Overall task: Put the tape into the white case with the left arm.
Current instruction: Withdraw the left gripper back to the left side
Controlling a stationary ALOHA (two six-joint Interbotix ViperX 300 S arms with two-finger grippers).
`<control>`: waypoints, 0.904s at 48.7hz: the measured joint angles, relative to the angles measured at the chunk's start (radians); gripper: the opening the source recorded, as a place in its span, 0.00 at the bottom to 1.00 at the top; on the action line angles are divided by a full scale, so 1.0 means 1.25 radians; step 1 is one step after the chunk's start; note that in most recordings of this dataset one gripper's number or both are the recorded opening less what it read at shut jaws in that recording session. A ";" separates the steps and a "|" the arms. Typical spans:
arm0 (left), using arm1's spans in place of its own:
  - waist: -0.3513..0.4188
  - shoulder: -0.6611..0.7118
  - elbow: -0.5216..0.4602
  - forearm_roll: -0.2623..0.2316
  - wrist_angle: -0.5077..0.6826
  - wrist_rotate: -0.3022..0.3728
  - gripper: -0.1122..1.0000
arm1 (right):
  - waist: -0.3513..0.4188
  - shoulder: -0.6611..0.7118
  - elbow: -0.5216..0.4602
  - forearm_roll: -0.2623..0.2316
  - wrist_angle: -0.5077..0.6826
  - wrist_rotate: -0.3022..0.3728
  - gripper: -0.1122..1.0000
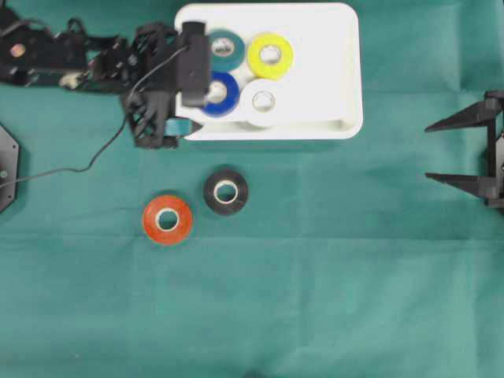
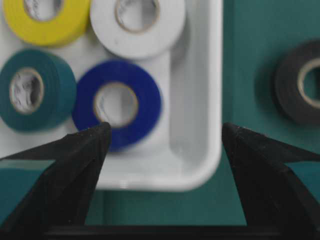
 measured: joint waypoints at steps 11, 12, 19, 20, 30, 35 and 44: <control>-0.010 -0.104 0.090 0.000 -0.004 0.000 0.91 | -0.001 0.000 -0.001 0.000 0.000 0.000 0.66; -0.011 -0.113 0.097 0.000 -0.005 0.000 0.91 | -0.001 0.000 -0.001 0.000 -0.001 0.000 0.66; -0.023 -0.173 0.152 0.000 -0.028 0.000 0.91 | -0.001 0.000 0.000 0.000 0.000 0.000 0.66; -0.025 -0.180 0.160 0.000 -0.032 0.000 0.91 | -0.001 0.001 0.000 0.000 0.000 0.000 0.66; -0.028 -0.263 0.234 -0.001 -0.045 -0.005 0.91 | 0.000 0.000 0.000 0.000 0.000 -0.001 0.66; -0.028 -0.302 0.269 -0.001 -0.045 -0.015 0.91 | -0.001 0.000 -0.001 0.000 0.000 0.000 0.66; -0.029 -0.382 0.330 -0.001 -0.045 -0.031 0.91 | -0.001 0.000 0.000 0.000 0.000 0.000 0.66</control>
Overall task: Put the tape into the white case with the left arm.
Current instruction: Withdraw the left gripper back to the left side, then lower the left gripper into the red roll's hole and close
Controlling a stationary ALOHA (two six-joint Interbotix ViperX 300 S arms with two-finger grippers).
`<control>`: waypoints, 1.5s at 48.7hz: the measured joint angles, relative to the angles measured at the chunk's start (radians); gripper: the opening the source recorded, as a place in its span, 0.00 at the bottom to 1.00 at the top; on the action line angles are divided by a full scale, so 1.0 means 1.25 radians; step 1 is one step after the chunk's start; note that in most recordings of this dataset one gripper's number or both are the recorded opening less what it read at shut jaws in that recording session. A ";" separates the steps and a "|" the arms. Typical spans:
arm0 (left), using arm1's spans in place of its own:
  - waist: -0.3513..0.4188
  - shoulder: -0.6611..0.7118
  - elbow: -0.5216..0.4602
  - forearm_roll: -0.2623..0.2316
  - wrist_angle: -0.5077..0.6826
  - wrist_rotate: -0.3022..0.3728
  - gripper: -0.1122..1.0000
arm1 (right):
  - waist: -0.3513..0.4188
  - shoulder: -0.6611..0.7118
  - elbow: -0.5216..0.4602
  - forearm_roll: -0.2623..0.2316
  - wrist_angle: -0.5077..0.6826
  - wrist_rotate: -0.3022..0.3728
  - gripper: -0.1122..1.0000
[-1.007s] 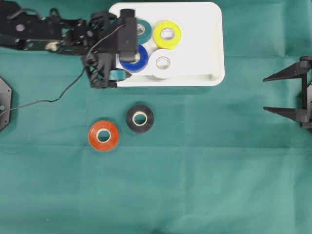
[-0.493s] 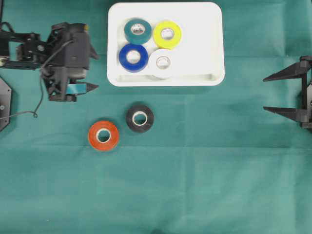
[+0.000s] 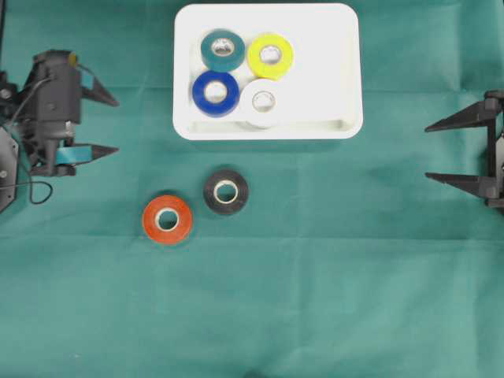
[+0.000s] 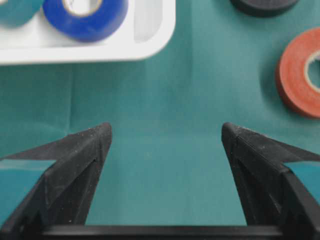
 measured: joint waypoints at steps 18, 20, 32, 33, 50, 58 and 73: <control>0.000 -0.109 0.074 -0.001 0.000 -0.031 0.91 | 0.000 0.000 0.000 0.000 0.000 0.000 0.66; 0.000 -0.109 0.075 -0.001 0.000 -0.029 0.91 | 0.000 0.000 0.000 0.000 0.000 0.000 0.66; -0.044 -0.112 0.074 -0.001 0.000 -0.032 0.90 | 0.001 0.000 0.000 0.000 -0.001 0.000 0.66; -0.053 -0.112 0.075 0.000 -0.001 -0.029 0.90 | 0.000 0.000 0.000 0.000 0.000 0.000 0.66; -0.180 -0.110 0.075 -0.001 0.000 -0.034 0.90 | 0.000 0.000 0.000 0.000 0.000 0.000 0.66; -0.187 -0.112 0.074 -0.001 0.000 -0.034 0.90 | 0.000 0.000 -0.001 0.000 0.000 0.000 0.66; -0.194 -0.110 0.075 -0.001 -0.001 -0.036 0.90 | 0.001 0.000 -0.001 0.000 0.000 0.000 0.66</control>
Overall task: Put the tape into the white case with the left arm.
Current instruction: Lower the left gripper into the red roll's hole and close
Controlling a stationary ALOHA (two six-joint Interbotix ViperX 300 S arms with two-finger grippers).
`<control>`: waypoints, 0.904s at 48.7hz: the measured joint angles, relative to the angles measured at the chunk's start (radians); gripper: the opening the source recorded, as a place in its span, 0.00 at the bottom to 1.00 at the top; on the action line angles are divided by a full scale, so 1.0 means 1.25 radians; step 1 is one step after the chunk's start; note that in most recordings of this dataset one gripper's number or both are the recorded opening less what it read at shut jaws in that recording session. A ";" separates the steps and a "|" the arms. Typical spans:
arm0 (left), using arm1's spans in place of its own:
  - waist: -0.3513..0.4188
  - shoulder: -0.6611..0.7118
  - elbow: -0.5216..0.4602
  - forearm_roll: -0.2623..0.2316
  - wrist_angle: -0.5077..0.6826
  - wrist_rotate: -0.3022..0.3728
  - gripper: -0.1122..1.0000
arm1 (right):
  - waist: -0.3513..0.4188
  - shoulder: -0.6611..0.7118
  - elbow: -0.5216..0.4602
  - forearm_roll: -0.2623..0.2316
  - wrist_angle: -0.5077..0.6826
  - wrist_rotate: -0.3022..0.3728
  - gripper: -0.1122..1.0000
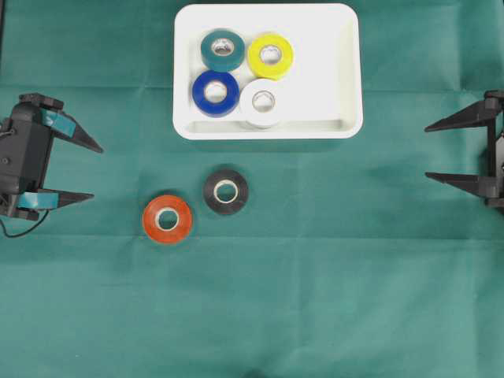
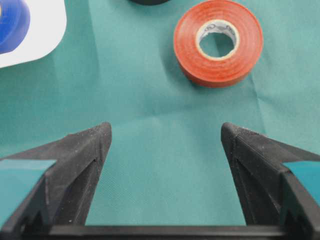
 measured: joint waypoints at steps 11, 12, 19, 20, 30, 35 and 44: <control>-0.011 0.052 -0.004 0.000 -0.033 -0.027 0.90 | -0.001 0.000 0.000 0.000 0.000 0.000 0.66; -0.015 0.060 -0.005 0.000 -0.042 -0.028 0.90 | -0.001 0.000 0.001 0.000 0.000 0.000 0.66; -0.038 0.137 -0.031 0.000 -0.077 -0.031 0.90 | 0.000 0.000 0.000 0.000 0.000 0.000 0.66; -0.040 0.150 -0.034 0.000 -0.080 -0.032 0.90 | 0.000 0.000 0.001 0.000 0.000 0.000 0.66; -0.058 0.266 -0.101 0.000 -0.087 -0.032 0.90 | -0.001 0.001 0.001 0.000 0.000 0.000 0.66; -0.061 0.328 -0.140 0.000 -0.088 -0.032 0.90 | -0.001 0.000 0.001 0.000 0.000 0.000 0.65; -0.063 0.430 -0.205 0.000 -0.088 -0.032 0.90 | -0.001 0.000 0.001 0.000 0.000 0.000 0.66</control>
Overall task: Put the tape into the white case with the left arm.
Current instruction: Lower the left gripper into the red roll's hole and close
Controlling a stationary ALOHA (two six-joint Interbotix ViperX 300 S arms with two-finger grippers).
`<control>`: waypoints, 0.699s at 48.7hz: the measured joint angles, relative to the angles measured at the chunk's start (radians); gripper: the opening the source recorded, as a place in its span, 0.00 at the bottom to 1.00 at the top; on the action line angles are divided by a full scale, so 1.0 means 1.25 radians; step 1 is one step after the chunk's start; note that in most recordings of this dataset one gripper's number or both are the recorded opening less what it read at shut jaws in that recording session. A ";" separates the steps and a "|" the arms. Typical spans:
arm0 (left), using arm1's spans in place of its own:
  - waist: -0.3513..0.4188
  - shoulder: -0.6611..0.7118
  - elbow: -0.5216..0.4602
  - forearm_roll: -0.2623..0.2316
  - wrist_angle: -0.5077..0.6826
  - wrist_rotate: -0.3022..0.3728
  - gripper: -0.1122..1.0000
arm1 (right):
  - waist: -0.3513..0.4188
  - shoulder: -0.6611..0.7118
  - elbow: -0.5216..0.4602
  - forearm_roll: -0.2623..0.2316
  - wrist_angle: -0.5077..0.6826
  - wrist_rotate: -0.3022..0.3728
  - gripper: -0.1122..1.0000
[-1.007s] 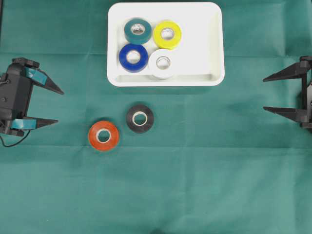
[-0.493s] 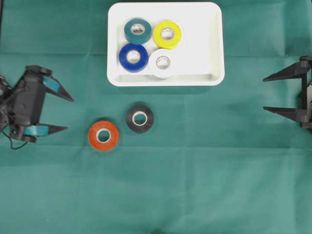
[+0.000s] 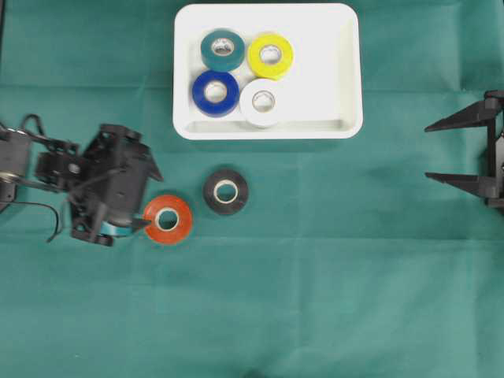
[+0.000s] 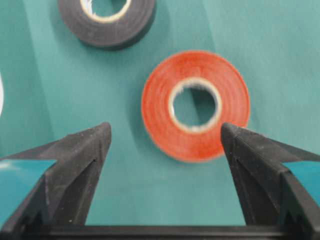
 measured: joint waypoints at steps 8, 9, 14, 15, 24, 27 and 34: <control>0.000 0.069 -0.045 0.000 0.000 0.000 0.90 | 0.001 0.000 -0.001 0.000 0.000 0.000 0.66; 0.000 0.075 -0.050 -0.001 0.001 0.000 0.90 | 0.000 0.000 0.000 0.000 0.000 0.000 0.66; 0.000 0.094 -0.061 0.000 0.001 0.000 0.90 | 0.000 0.001 0.000 0.000 0.000 0.000 0.66; 0.000 0.096 -0.061 0.000 0.001 0.002 0.90 | 0.000 0.000 0.000 0.000 0.000 0.000 0.66; 0.000 0.114 -0.064 0.000 0.002 0.004 0.89 | 0.000 0.000 0.000 0.000 -0.001 0.000 0.66; 0.001 0.126 -0.064 0.000 0.002 0.004 0.89 | 0.000 0.000 -0.001 0.000 -0.001 0.000 0.66; 0.012 0.162 -0.065 0.000 0.002 0.007 0.89 | 0.001 0.000 -0.001 0.000 0.000 0.000 0.66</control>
